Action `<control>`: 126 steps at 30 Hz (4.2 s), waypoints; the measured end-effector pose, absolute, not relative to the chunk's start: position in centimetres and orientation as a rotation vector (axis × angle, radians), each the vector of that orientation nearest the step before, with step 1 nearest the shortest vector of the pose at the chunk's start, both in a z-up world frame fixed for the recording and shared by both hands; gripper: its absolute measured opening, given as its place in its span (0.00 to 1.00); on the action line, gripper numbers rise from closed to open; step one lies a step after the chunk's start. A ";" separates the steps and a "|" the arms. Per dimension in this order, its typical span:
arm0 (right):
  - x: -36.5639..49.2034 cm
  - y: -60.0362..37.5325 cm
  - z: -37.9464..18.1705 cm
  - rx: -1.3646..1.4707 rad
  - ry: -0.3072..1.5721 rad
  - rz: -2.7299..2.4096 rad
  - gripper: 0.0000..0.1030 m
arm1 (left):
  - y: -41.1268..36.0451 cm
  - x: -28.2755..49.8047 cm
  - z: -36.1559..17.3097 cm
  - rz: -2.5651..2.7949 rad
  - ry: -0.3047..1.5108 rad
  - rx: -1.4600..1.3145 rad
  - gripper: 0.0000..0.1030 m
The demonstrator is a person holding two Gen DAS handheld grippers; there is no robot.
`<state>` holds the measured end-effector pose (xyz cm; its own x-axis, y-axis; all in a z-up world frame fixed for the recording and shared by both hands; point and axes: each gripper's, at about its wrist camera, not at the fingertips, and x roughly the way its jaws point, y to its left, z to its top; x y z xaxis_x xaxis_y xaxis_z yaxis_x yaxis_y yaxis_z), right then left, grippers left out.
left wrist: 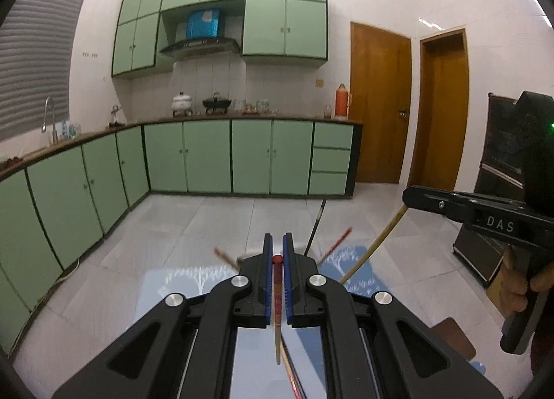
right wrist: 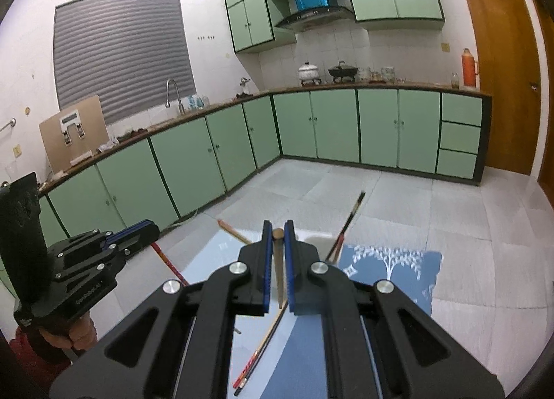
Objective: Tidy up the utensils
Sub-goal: 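Lift both chopsticks and carry them over the white holder, then open both tools to drop the chopsticks into the holder, then withdraw both tools back over the remaining chopsticks, then close the right tool on the black chopstick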
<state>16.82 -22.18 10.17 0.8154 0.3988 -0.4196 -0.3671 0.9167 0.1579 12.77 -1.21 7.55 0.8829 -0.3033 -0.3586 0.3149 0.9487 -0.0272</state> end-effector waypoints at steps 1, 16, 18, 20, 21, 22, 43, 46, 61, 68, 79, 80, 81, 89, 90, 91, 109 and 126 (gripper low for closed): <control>17.0 -22.2 10.7 0.067 0.452 0.406 0.06 | -1.4 13.0 8.1 -0.324 0.353 0.037 0.05; 23.5 -22.8 13.7 0.011 0.409 0.334 0.06 | -4.0 21.3 14.9 -0.287 0.165 0.030 0.05; 24.6 -22.7 13.1 0.002 0.421 0.324 0.06 | -4.4 22.7 14.6 -0.276 0.159 0.034 0.05; 26.0 -22.5 12.0 -0.003 0.442 0.314 0.06 | -4.9 24.2 13.6 -0.272 0.169 0.040 0.05; 26.4 -22.4 11.5 -0.001 0.452 0.313 0.06 | -5.1 24.8 13.2 -0.270 0.180 0.039 0.05; 27.1 -22.4 10.8 0.002 0.467 0.312 0.06 | -5.2 25.6 12.4 -0.268 0.196 0.039 0.05; 25.5 -23.2 7.8 0.028 0.472 0.260 0.42 | -2.2 25.9 7.9 -0.225 0.335 -0.002 0.47; 22.9 -24.3 7.9 0.049 0.428 0.230 0.66 | -1.7 23.7 8.2 -0.219 0.314 -0.004 0.60; 13.3 -25.8 -0.6 0.111 0.463 0.138 0.92 | -0.3 12.8 0.6 -0.197 0.406 0.019 0.81; 11.3 -24.1 -5.2 0.101 0.498 0.118 0.92 | 0.2 11.1 -4.5 -0.166 0.502 0.030 0.81; 9.3 -21.3 -11.4 0.115 0.603 0.116 0.92 | 1.8 9.2 -10.5 -0.132 0.634 0.059 0.81; 9.2 -21.0 -11.8 0.112 0.610 0.117 0.92 | 2.0 9.1 -10.8 -0.129 0.644 0.060 0.81; 9.1 -20.5 -12.3 0.108 0.619 0.120 0.92 | 2.3 9.0 -11.3 -0.124 0.656 0.060 0.81; 8.3 -17.7 -15.0 0.110 0.685 0.142 0.85 | 4.0 8.4 -13.0 -0.087 0.699 0.048 0.81; 8.2 -17.2 -15.3 0.106 0.695 0.149 0.81 | 4.2 8.5 -13.0 -0.085 0.700 0.046 0.81; 8.2 -16.8 -15.6 0.100 0.707 0.155 0.76 | 4.3 8.5 -12.9 -0.082 0.701 0.044 0.81; 7.7 -11.9 -18.5 0.015 0.813 0.215 0.39 | 6.3 8.7 -13.5 -0.061 0.717 0.015 0.81; 7.8 -12.0 -18.4 0.017 0.831 0.261 0.06 | 5.5 9.1 -13.6 -0.077 0.727 0.000 0.81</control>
<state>7.81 -12.05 -18.40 0.6444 0.2356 -0.7275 -0.2224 0.9680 0.1165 9.09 5.50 -13.60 0.7443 -0.0702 -0.6642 0.0702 0.9972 -0.0268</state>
